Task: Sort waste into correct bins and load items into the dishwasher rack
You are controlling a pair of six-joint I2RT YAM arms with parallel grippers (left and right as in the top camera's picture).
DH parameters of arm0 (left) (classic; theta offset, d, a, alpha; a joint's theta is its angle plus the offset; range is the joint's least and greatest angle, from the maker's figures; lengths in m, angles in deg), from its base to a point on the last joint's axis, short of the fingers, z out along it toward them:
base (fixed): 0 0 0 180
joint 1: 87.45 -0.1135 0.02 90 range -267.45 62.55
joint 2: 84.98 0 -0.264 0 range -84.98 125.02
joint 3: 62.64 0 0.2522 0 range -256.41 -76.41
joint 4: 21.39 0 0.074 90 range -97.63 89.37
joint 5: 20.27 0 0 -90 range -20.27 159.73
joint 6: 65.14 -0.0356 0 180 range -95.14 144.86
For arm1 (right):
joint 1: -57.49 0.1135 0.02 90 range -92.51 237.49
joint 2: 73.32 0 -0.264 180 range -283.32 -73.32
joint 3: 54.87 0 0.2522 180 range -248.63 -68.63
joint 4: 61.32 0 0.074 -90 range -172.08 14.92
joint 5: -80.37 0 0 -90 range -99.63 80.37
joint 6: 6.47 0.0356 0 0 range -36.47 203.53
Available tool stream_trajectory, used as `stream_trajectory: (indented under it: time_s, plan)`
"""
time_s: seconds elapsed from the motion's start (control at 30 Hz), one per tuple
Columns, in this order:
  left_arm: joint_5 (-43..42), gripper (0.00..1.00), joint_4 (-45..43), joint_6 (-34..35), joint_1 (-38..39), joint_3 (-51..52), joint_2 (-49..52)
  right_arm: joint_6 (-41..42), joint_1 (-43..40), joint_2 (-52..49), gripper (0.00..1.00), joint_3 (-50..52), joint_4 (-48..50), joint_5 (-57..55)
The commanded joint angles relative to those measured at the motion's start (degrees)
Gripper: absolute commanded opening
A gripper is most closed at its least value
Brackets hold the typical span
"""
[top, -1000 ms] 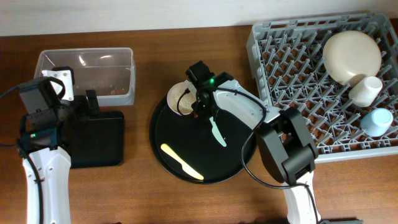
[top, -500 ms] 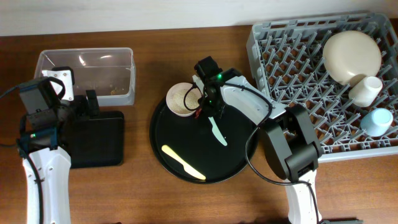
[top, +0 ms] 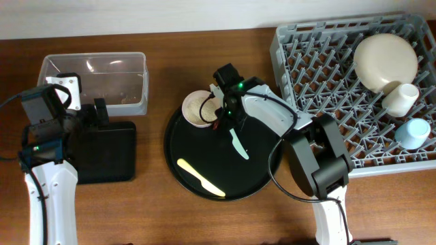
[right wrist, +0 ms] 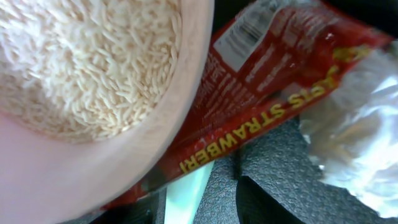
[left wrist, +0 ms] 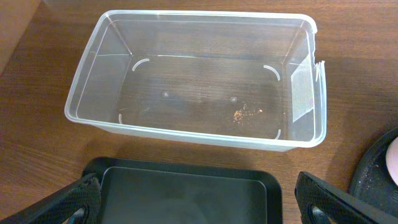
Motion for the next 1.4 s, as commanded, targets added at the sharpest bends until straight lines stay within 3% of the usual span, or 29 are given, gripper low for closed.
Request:
stream_trajectory:
  time_s: [0.0, 0.17, 0.3, 0.5, 1.23, 1.37]
  plan:
    - [0.37, 0.99, -0.09, 0.72, -0.26, -1.2, 0.09, 0.79, -0.5, -0.39, 0.45, 2.16, 0.83, 0.96]
    - [0.37, 0.99, -0.09, 0.72, -0.26, -1.2, 0.09, 0.74, -0.57, -0.39, 0.44, 2.58, 1.05, 1.55]
    - [0.37, 0.99, -0.09, 0.72, -0.26, -1.2, 0.09, 1.03, -0.57, -0.39, 0.3, 3.15, 2.82, 1.57]
    - [0.37, 0.99, -0.09, 0.72, -0.26, -1.2, 0.09, 1.14, -0.57, -0.39, 0.2, 3.52, 3.39, -0.92]
    - [0.37, 0.99, -0.09, 0.72, -0.26, -1.2, 0.09, 1.16, -3.93, 6.23, 0.19, 2.99, 3.04, -3.76]
    - [0.37, 0.99, -0.09, 0.72, -0.26, -1.2, 0.09, 1.11, -3.82, 6.21, 0.29, 3.06, 1.84, 3.1]
